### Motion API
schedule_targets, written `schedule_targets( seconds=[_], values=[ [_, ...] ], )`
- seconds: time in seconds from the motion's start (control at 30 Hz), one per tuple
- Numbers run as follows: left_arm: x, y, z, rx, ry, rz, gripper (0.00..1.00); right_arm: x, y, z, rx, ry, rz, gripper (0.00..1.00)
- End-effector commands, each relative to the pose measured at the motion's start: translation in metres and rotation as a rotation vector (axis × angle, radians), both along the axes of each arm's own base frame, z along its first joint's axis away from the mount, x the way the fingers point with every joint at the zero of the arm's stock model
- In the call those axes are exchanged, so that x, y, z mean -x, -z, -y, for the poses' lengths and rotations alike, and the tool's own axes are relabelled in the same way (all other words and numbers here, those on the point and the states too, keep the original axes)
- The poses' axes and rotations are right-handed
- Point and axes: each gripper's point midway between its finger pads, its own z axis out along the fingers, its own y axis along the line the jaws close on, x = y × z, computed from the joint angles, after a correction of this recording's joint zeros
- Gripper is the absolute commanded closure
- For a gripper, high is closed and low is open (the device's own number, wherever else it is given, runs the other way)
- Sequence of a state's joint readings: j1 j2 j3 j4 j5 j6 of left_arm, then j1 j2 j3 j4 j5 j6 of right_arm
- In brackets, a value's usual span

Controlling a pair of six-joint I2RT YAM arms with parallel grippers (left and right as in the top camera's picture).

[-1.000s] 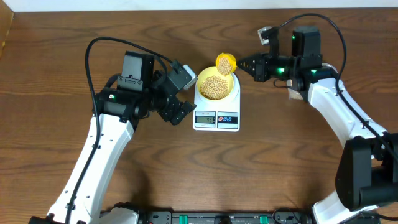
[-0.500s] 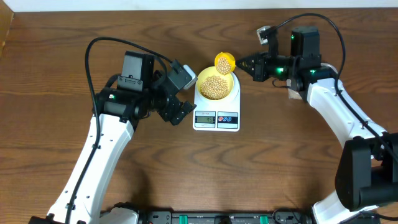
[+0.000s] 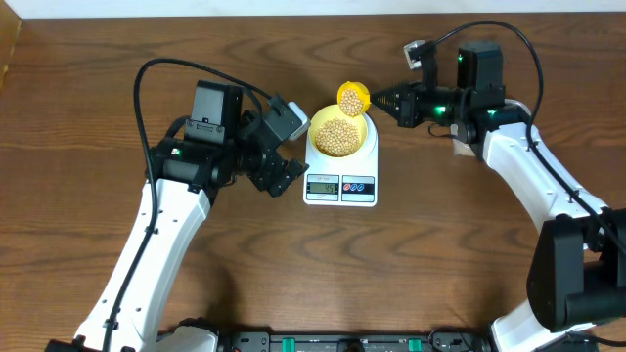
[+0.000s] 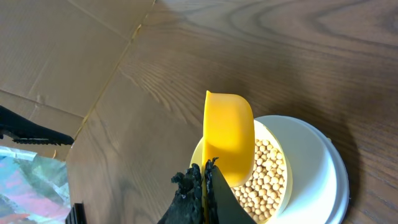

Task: Scoop item into bowl and weigh 50g on scale
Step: 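Hold the yellow scoop tilted over the bowl, trickling soybeans in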

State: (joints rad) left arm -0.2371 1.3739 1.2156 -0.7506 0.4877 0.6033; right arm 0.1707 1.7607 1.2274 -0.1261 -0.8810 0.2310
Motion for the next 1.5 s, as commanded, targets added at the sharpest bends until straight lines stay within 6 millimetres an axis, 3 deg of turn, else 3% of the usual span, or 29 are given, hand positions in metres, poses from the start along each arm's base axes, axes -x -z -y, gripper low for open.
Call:
schedule_targets(
  seconds=[0.0, 1.47],
  values=[
    [0.0017, 0.0042, -0.0031, -0.01, -0.001, -0.001, 0.12, 0.0019, -0.003, -0.0037, -0.01, -0.008, -0.003, 0.99],
    [0.0017, 0.0042, -0.0031, -0.011, 0.0, -0.001, 0.12, -0.0024, 0.0008, -0.0022, 0.012, 0.029, -0.012, 0.99]
  ],
)
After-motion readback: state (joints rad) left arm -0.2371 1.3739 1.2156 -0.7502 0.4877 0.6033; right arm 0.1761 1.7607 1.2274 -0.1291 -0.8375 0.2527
